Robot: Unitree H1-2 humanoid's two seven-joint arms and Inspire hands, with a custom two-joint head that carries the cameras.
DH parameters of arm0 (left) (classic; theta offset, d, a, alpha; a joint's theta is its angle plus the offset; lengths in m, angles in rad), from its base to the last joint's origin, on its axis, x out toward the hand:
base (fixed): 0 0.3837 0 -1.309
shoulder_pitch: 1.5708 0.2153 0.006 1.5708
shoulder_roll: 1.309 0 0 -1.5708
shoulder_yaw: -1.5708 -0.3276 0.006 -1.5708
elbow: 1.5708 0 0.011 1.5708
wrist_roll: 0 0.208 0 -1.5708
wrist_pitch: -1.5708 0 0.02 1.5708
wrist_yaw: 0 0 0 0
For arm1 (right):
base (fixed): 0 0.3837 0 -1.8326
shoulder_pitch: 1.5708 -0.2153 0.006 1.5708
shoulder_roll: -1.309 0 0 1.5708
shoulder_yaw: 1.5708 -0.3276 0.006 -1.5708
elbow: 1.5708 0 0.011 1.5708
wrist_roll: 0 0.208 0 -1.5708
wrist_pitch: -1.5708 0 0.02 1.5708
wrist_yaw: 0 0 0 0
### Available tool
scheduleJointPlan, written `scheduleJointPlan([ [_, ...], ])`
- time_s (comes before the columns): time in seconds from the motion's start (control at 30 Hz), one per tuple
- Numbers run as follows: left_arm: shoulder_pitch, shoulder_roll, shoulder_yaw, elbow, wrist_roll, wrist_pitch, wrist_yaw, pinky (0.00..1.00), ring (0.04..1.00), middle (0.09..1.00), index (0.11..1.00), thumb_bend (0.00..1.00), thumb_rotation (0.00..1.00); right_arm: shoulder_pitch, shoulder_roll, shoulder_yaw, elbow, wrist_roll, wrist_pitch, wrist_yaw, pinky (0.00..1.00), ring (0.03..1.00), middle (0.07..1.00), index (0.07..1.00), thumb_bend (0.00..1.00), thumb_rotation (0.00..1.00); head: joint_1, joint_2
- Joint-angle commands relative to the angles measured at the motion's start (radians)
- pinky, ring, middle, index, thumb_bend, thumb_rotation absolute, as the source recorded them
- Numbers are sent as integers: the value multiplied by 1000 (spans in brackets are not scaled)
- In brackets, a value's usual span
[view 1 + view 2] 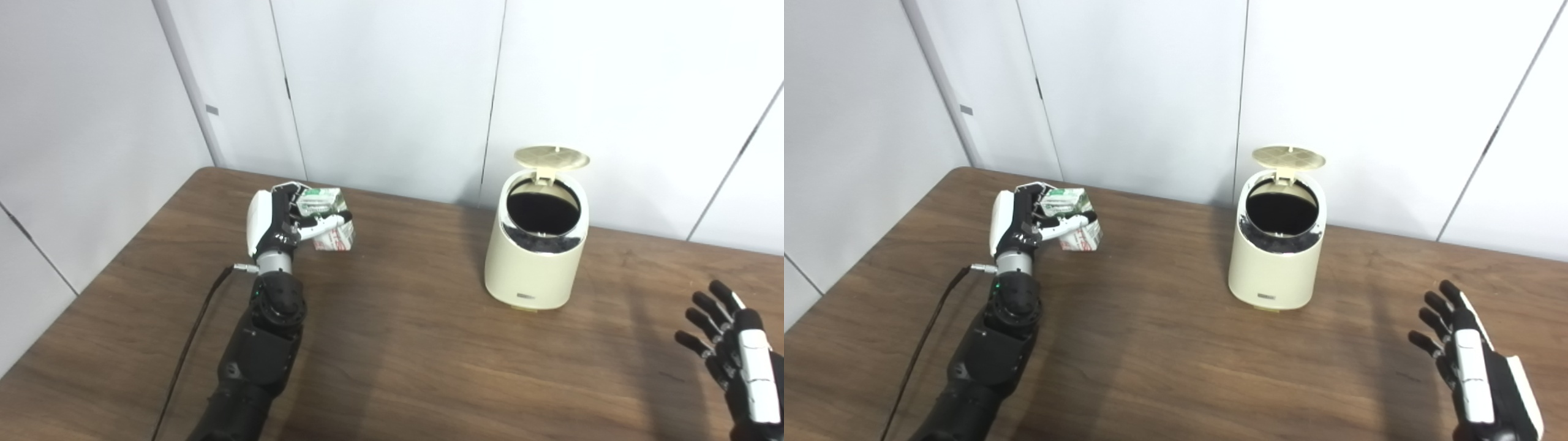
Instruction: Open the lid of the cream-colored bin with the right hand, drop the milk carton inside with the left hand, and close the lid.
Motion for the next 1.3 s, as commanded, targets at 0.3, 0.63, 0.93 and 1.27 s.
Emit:
scheduleJointPlan([
  [0.3, 29, -49, -54, -260, 50, -82, 19, 390, 471, 488, 452, 479, 0, -28, 34, -17, -1, -7, -42, -22, 808, 911, 923, 951, 466, 993, -41, -3],
  [0.63, 41, -72, -104, -364, 57, -142, -22, 332, 448, 489, 441, 475, 0, -25, 39, -2, 28, -30, -77, -26, 842, 933, 948, 968, 454, 1000, -126, -18],
  [0.93, 26, -112, -123, -392, 42, -156, -66, 357, 468, 506, 471, 477, 0, -19, 25, -6, 125, -33, -209, -18, 899, 967, 982, 1000, 473, 1000, -206, -17],
  [1.27, -10, -209, -189, -419, 111, -118, -70, 343, 461, 519, 481, 475, 0, -9, 25, -1, 156, -38, -242, -15, 887, 961, 978, 1000, 545, 1000, -227, 7],
])
